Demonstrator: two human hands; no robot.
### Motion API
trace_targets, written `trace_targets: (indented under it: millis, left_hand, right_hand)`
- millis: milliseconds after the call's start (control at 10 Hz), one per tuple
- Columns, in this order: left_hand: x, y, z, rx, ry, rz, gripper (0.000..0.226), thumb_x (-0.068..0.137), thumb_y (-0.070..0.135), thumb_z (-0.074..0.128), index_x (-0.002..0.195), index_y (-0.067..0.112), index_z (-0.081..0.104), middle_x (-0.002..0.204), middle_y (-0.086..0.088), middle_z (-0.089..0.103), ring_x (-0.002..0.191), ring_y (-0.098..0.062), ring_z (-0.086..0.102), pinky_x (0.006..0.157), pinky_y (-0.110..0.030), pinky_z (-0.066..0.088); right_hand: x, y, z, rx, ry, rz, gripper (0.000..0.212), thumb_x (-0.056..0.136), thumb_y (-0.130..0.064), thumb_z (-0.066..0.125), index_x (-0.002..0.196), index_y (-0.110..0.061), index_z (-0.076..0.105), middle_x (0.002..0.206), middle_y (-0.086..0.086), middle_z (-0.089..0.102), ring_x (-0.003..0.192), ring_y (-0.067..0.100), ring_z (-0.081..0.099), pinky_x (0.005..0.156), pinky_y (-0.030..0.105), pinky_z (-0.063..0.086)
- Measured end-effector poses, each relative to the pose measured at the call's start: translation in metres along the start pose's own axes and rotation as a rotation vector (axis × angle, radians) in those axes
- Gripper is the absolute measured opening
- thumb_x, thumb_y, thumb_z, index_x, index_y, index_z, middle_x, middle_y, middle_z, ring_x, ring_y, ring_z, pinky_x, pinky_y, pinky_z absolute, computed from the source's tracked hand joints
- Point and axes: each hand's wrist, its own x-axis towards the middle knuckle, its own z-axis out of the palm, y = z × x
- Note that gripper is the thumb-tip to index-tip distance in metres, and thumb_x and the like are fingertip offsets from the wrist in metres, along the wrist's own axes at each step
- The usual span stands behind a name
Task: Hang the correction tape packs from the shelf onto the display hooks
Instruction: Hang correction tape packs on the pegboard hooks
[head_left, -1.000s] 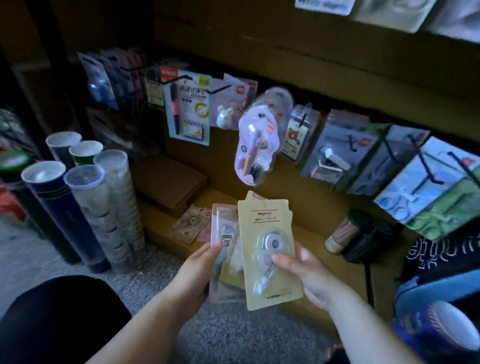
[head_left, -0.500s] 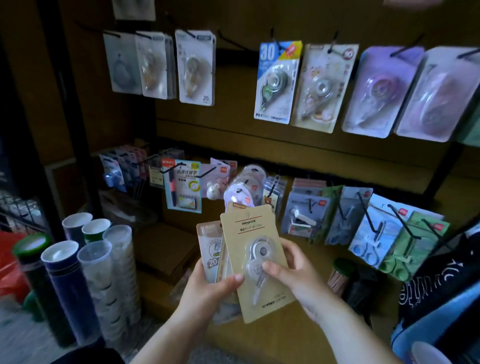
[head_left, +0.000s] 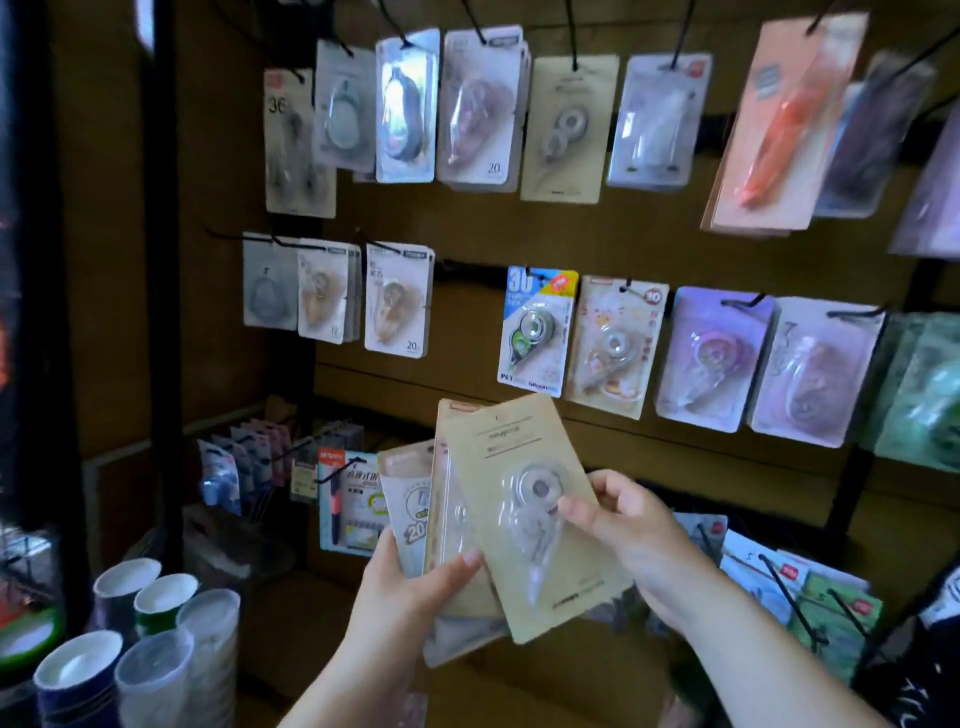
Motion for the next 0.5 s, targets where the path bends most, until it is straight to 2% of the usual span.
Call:
trace_targets:
  millis: [100, 200, 300, 400, 500]
  left_hand:
    - [0.018, 0.031, 0.014, -0.007, -0.004, 0.101, 0.049, 0.052, 0.016, 0.071, 0.098, 0.019, 0.053, 0.091, -0.009, 0.072, 0.082, -0.029, 0.070, 0.075, -0.047, 0.056]
    - [0.034, 0.057, 0.024, -0.011, 0.002, 0.193, 0.043, 0.054, 0.017, 0.070, 0.094, 0.021, 0.054, 0.094, -0.007, 0.069, 0.083, -0.025, 0.068, 0.067, -0.037, 0.054]
    - [0.049, 0.076, 0.024, -0.051, 0.023, 0.245, 0.039, 0.057, 0.017, 0.070, 0.093, 0.022, 0.056, 0.088, -0.003, 0.069, 0.077, -0.021, 0.068, 0.060, -0.031, 0.051]
    - [0.066, 0.091, 0.016, -0.042, 0.015, 0.288, 0.058, 0.046, 0.029, 0.087, 0.096, 0.018, 0.059, 0.080, -0.006, 0.072, 0.073, -0.024, 0.068, 0.062, -0.034, 0.049]
    - [0.088, 0.104, 0.009, 0.041, 0.010, 0.344, 0.106, -0.006, 0.058, 0.081, 0.090, 0.020, 0.060, 0.079, -0.007, 0.074, 0.078, -0.027, 0.069, 0.070, -0.040, 0.051]
  right_hand:
    - [0.013, -0.036, -0.013, 0.107, 0.040, -0.101, 0.005, 0.087, -0.016, 0.055, 0.085, -0.020, 0.054, 0.078, -0.002, 0.064, 0.066, 0.011, 0.060, 0.051, 0.020, 0.045]
    - [0.023, -0.066, -0.022, 0.159, 0.088, -0.195, 0.009, 0.084, -0.013, 0.060, 0.085, -0.020, 0.055, 0.070, -0.005, 0.067, 0.058, 0.006, 0.064, 0.045, 0.015, 0.046]
    - [0.033, -0.096, -0.033, 0.152, 0.167, -0.293, 0.013, 0.080, -0.016, 0.066, 0.084, -0.020, 0.054, 0.074, -0.002, 0.065, 0.062, 0.011, 0.063, 0.052, 0.021, 0.046]
    - [0.049, -0.126, -0.046, 0.094, 0.270, -0.384, 0.007, 0.084, -0.020, 0.059, 0.085, -0.022, 0.053, 0.082, 0.001, 0.062, 0.072, 0.013, 0.058, 0.060, 0.025, 0.043]
    - [0.069, -0.160, -0.053, 0.022, 0.347, -0.475, 0.008, 0.084, -0.021, 0.060, 0.083, -0.022, 0.053, 0.081, -0.001, 0.063, 0.069, 0.010, 0.059, 0.059, 0.024, 0.043]
